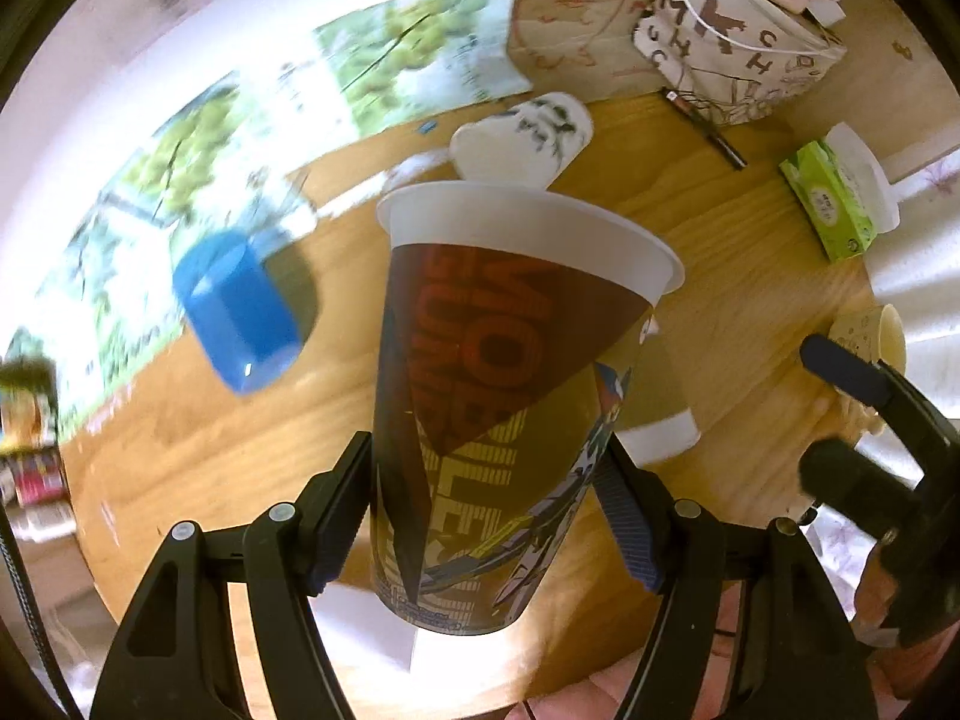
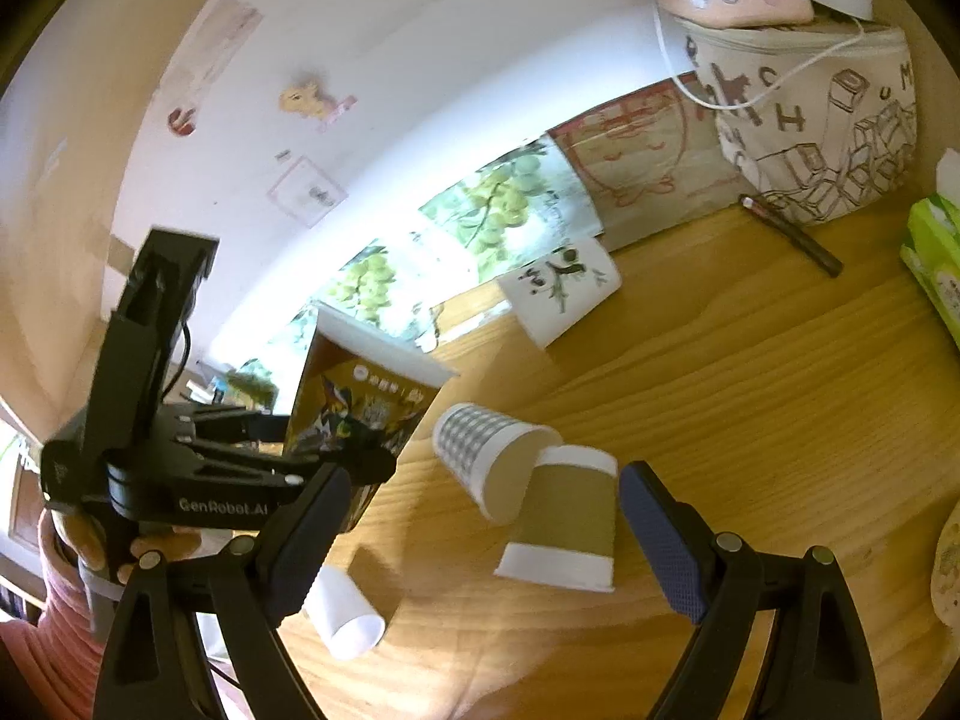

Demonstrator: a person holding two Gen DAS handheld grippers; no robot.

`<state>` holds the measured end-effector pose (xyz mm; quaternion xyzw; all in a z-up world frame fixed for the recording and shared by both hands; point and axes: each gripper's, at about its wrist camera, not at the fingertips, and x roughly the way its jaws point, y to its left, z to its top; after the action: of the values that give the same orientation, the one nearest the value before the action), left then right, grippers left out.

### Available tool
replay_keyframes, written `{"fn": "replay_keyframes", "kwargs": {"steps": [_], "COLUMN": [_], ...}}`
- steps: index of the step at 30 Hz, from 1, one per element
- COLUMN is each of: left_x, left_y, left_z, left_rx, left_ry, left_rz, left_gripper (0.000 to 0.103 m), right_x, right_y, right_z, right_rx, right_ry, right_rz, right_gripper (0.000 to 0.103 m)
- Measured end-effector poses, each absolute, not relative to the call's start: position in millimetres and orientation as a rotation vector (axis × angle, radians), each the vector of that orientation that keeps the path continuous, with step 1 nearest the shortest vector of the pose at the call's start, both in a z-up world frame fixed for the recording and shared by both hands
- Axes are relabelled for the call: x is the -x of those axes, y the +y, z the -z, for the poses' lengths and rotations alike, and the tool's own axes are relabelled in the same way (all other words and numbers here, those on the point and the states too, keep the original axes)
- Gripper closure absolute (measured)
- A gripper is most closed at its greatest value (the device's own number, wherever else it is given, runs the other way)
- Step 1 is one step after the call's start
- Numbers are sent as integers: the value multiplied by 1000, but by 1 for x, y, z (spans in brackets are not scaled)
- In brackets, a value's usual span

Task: Flip cup upright
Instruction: 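Lift the brown printed cup with the left gripper and turn it rim-up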

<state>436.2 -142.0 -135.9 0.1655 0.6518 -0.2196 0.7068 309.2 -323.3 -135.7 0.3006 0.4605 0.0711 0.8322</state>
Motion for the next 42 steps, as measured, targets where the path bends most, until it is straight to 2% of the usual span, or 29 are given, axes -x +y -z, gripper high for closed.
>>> {"fn": "replay_keyframes", "kwargs": {"steps": [25,42], "left_x": [-319,-290], "left_y": [-60,-43], "left_z": [177,218], "left_rx": [-122,30], "left_ry": [1546,1585], "left_rz": [370,331], "left_gripper": [28,28], "right_x": [-268,-233], "right_y": [-253,-249], "right_z": [141,166], "right_rx": [-470,-504], "right_ry": [1098,1202], "right_rz": [-227,-173], "right_gripper": [11,11]}}
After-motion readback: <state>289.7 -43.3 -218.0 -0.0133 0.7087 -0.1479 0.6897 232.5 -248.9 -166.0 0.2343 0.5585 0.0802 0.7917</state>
